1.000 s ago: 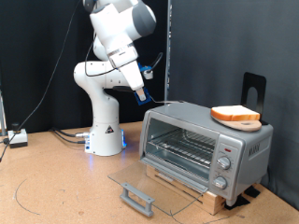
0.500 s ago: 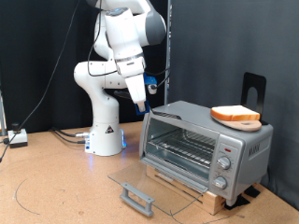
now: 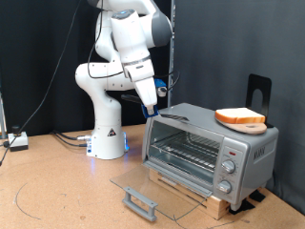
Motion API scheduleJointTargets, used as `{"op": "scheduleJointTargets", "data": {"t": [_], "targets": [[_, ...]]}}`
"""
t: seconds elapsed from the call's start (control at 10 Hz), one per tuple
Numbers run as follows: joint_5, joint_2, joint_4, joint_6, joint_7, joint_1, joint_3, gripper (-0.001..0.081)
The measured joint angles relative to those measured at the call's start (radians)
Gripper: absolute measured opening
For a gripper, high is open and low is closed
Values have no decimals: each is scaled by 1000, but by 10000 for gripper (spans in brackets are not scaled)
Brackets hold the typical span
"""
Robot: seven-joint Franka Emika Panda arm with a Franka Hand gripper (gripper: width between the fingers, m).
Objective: Make a piece of toast with the oven
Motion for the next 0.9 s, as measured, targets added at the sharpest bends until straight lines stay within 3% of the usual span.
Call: {"op": "scheduleJointTargets", "data": {"t": [0.3,0.9], "targets": [[79,44,-3,75,-17,41,27,409],[173,88,2,133,23,71,99,409]]}}
